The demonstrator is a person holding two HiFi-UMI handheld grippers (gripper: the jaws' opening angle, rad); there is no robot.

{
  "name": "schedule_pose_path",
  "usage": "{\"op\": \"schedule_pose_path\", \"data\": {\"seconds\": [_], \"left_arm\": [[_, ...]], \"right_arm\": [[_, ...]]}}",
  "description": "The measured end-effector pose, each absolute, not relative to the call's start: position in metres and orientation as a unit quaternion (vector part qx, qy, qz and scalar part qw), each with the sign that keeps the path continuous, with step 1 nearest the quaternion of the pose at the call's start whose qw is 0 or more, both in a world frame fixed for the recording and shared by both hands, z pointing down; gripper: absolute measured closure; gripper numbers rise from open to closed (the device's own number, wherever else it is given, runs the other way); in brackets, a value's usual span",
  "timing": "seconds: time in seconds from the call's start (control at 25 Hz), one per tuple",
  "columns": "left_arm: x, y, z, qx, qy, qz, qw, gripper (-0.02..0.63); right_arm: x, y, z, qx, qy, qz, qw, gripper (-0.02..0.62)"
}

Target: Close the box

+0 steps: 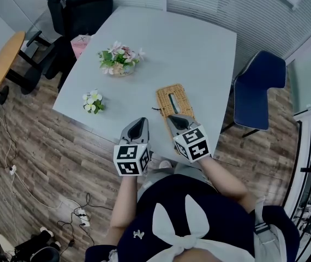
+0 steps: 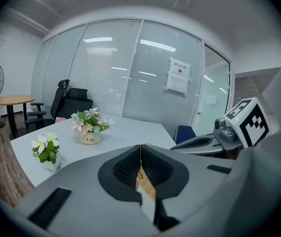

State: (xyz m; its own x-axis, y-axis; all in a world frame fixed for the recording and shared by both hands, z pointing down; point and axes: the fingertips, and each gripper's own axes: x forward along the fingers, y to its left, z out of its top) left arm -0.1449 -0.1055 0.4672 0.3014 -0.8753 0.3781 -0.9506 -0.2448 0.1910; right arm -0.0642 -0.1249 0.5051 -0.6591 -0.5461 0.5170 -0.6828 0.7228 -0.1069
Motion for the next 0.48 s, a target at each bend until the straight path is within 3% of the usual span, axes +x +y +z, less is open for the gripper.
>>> {"op": "schedule_pose_path", "data": {"seconds": [0.48], "left_arm": [[-0.13,-0.102,0.446,0.795,-0.574,0.082,0.179,0.583]], "right_arm": [[-0.066,-0.117,0.472,0.338,-0.91,0.131,0.202,0.593]]}}
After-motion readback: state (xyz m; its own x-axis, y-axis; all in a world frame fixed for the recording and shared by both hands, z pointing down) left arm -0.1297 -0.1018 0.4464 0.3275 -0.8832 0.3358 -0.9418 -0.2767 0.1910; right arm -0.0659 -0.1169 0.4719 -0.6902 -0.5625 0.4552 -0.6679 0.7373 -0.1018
